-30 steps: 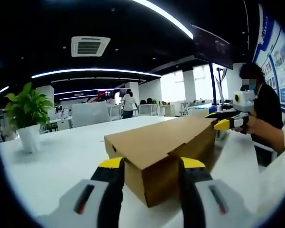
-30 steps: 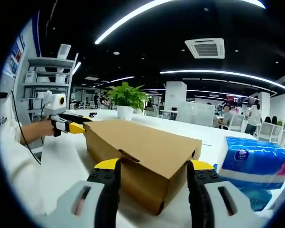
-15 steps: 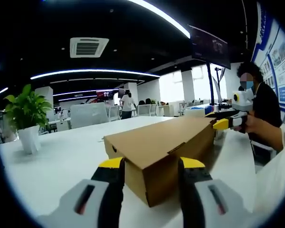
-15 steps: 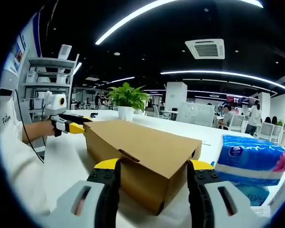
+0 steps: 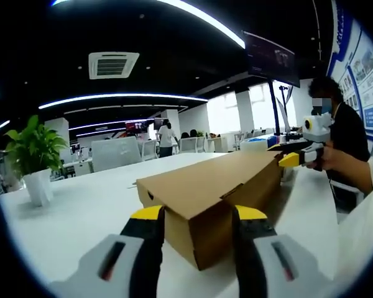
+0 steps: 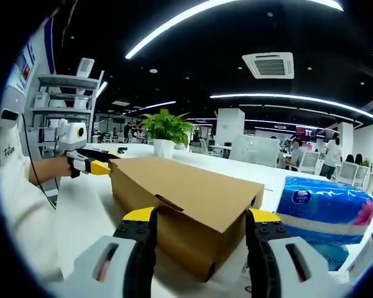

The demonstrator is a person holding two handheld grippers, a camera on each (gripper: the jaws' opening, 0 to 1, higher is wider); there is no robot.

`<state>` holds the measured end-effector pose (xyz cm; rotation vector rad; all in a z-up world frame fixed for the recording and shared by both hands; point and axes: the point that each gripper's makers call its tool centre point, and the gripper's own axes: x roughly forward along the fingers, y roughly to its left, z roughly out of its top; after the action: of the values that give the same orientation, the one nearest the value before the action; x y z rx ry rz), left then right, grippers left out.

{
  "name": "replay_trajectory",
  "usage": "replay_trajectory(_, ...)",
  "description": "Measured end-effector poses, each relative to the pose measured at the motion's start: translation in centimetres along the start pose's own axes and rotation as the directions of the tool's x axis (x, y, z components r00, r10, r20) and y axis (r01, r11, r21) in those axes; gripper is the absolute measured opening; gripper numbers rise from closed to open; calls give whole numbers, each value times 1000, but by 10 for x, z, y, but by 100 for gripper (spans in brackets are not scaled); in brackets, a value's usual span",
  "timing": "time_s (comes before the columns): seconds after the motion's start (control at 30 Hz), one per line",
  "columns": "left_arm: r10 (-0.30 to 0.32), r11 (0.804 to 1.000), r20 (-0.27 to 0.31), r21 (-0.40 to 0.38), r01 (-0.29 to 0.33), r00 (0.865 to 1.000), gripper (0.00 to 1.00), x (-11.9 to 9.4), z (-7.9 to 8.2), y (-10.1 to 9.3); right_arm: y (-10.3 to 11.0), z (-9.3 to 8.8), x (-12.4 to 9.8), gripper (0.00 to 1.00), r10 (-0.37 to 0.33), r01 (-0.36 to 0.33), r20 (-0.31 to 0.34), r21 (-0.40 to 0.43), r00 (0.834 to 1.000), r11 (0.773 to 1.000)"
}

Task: Operate the shoe box by opening the lid, removing the specified soft item, and placing it in the target area until the item is outside and the box remains undamaged.

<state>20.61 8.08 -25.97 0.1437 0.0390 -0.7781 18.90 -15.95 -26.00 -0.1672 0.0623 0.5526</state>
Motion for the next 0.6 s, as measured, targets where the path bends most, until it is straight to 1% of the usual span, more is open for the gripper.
replay_trajectory(0.1,-6,1000,10,5,6,1000,45,2,0,0,-1,0,-1,60,-3,3,-6,-12,1000,1000)
replay_trajectory(0.13,-12,1000,13,9,12,1000,46,3,0,0,0,11,-1,61,0,2,54,-39,999,999)
replay_trajectory(0.17,-25,1000,22,5,25,999,50,3,0,-2,4,15,-3,62,15,-13,77,-31,997,999)
replay_trajectory(0.23,-37,999,28,-11,37,999,62,3,0,-4,4,17,-5,65,15,-13,78,-28,997,1000)
replay_trajectory(0.27,-45,999,30,-23,46,999,65,3,0,-5,4,19,-6,65,13,-11,78,-26,997,1000)
replay_trajectory(0.33,-55,998,34,-36,56,998,63,3,1,-6,2,22,-8,65,5,-2,81,-34,997,999)
replay_trajectory(0.4,-43,999,38,-30,44,998,58,0,4,-3,1,24,-9,66,4,-1,80,-40,997,999)
replay_trajectory(0.47,-39,999,49,-33,41,998,58,-3,9,0,-1,26,-10,67,-5,7,77,-31,997,999)
replay_trajectory(0.53,-55,997,55,-57,58,997,57,-5,14,1,-3,27,-12,69,-2,3,68,-10,998,1000)
replay_trajectory(0.6,-69,994,39,-77,72,997,54,-6,16,1,-5,29,-14,69,-7,7,73,7,997,1000)
